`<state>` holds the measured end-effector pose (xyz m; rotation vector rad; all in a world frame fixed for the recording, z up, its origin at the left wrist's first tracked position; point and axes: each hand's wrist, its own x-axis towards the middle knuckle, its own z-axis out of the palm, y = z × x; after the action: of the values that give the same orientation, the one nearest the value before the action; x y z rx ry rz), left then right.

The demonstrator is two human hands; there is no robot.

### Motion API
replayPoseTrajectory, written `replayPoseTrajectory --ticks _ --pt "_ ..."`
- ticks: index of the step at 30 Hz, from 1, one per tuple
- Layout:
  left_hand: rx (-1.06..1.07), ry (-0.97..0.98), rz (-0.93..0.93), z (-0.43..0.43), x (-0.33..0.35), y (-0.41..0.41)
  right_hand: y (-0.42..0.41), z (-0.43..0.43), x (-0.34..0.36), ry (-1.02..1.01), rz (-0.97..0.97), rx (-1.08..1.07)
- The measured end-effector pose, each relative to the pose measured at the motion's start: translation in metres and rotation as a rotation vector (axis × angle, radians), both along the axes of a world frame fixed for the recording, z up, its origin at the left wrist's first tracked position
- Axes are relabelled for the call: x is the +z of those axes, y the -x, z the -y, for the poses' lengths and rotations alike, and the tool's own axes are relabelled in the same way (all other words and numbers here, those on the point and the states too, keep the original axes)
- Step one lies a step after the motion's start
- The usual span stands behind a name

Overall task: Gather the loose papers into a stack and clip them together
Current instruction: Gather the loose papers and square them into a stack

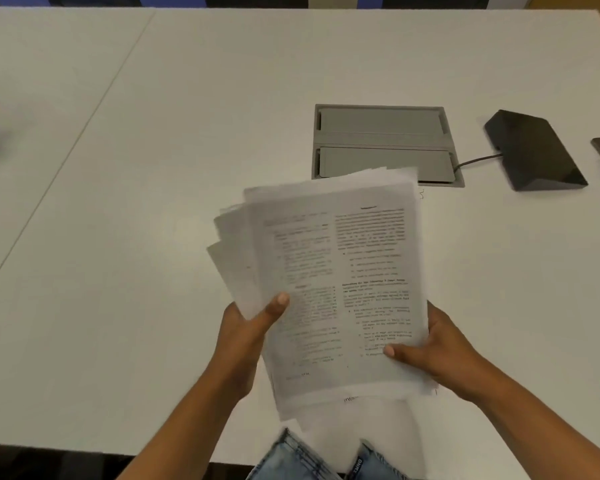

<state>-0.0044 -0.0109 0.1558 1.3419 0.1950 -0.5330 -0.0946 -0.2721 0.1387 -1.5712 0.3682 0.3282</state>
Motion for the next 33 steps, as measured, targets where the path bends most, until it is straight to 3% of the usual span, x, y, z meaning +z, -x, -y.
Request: replayPoseTrajectory --ticks 4,8,12,16,25,33 --pt "-0.008 -0.065 0.054 0.02 0.012 -0.01 -0.017 0.0 0.015 -0.013 0.038 0.03" --pt "0.057 -0.051 0.139 0.038 0.022 -0.016 -0.035 -0.007 0.026 -0.032 0.149 -0.148" --pt "0.096 -0.035 0.379 0.047 0.031 -0.023 -0.05 -0.011 0.041 0.006 0.356 -0.217" --pt "0.064 -0.117 0.603 0.047 0.029 -0.026 -0.053 -0.012 0.041 0.05 0.416 -0.21" --pt "-0.017 -0.234 0.506 0.047 -0.008 -0.029 -0.055 -0.006 -0.017 0.125 0.239 -0.192" --pt "-0.071 -0.238 0.522 0.044 -0.011 -0.04 -0.058 -0.005 -0.012 0.198 0.276 -0.181"
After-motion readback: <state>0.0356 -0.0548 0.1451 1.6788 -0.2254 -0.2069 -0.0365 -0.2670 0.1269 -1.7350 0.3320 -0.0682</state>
